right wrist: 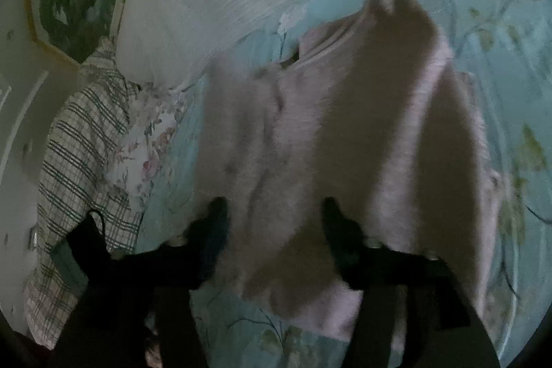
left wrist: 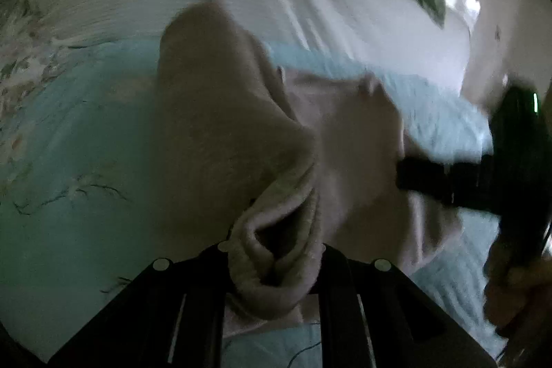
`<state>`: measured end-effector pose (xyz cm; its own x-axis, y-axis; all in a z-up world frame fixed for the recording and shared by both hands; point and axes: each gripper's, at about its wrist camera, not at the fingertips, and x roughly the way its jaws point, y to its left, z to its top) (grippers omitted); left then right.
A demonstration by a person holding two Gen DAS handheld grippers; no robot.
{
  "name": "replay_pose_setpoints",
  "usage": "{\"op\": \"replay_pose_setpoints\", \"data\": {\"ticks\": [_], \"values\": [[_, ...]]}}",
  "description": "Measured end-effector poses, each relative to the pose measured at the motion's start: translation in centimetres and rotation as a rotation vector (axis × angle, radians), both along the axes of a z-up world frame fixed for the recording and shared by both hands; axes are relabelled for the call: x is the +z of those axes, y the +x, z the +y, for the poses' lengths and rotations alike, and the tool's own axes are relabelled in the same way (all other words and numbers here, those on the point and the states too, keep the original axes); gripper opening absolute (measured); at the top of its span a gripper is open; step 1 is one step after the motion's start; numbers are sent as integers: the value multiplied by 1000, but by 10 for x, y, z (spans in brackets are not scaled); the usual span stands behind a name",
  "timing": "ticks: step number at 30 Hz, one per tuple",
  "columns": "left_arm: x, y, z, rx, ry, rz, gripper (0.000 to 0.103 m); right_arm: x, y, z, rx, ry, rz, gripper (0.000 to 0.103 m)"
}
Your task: Fold small clothes
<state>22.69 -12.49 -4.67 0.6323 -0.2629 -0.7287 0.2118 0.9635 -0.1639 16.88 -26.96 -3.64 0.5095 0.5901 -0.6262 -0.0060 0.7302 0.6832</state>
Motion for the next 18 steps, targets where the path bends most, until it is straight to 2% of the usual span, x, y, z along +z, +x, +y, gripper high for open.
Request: {"op": "replay_pose_setpoints", "data": {"ticks": [4, 8, 13, 14, 15, 16, 17, 18], "values": [[-8, -5, 0, -14, -8, 6, 10, -4, 24, 18, 62, 3, 13, 65], [-6, -2, 10, -9, -51, 12, 10, -14, 62, 32, 91, 41, 45, 65], [-9, 0, 1, -15, -31, 13, 10, -29, 118, 55, 123, 46, 85, 66], [-9, 0, 1, -17, -27, 13, 10, -31, 127, 59, 123, 32, 89, 63], [-9, -1, 1, -18, -23, 14, 10, -33, 136, 62, 120, 19, 85, 54], [-9, -1, 1, -18, -19, 15, 10, -33, 142, 63, 116, 20, 80, 32], [-8, 0, 1, -18, -16, 16, 10, -32, 147, 64, 118, 35, 78, 20], [-7, 1, 0, -16, -13, 18, 10, -28, 151, 63, 118, 56, 70, 17]]}}
